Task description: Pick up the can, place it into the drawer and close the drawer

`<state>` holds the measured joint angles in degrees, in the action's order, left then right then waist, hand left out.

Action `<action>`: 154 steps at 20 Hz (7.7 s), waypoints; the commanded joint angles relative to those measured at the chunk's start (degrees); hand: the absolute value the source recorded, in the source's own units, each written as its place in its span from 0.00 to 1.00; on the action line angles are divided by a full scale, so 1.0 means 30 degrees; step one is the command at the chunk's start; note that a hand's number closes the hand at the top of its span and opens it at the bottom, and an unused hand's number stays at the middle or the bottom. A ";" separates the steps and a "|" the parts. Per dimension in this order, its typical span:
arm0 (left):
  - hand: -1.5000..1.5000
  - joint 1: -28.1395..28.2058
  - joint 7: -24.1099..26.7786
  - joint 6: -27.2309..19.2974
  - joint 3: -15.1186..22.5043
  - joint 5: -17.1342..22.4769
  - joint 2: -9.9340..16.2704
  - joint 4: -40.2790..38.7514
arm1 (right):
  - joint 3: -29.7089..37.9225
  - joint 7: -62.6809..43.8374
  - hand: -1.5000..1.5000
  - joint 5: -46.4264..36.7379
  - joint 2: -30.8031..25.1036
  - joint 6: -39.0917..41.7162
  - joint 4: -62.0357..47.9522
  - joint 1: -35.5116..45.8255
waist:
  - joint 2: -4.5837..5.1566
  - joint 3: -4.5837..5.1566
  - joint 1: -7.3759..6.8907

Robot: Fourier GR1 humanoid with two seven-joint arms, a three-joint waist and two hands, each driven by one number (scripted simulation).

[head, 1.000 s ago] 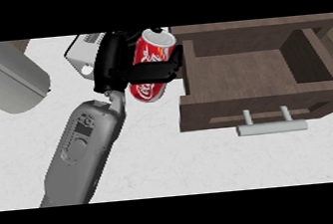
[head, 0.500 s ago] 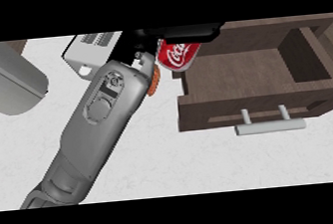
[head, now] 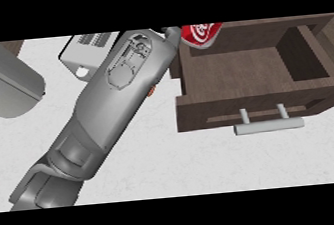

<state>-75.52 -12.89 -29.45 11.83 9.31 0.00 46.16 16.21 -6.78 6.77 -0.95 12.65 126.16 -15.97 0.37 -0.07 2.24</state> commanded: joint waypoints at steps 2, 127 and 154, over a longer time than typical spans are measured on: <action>1.00 -0.1052 0.1369 -0.1119 0.1632 0.1723 0.0000 -0.2424 | 0.0397 -0.0494 0.00 0.0587 -0.0581 0.0179 -0.0006 0.0756 | 0.0050 -0.0004 0.0279; 0.00 0.7449 -0.0446 -0.4663 0.7484 0.6690 1.0132 0.8672 | -0.1227 0.4376 0.00 -2.5384 -0.3434 -1.8095 -3.4414 2.3990 | 0.0242 -0.0005 -0.2390; 0.00 1.0371 -0.0188 -0.4677 0.7534 0.5462 1.0177 1.1210 | 0.4643 1.0124 0.00 -1.9003 -0.2093 -1.6041 -3.5986 2.7830 | 0.0292 -0.0089 -0.2135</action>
<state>-44.83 -12.98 -42.98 33.73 26.46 31.13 79.33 24.22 20.64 -58.25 -11.07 -36.81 15.69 63.51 1.65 -0.37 -3.40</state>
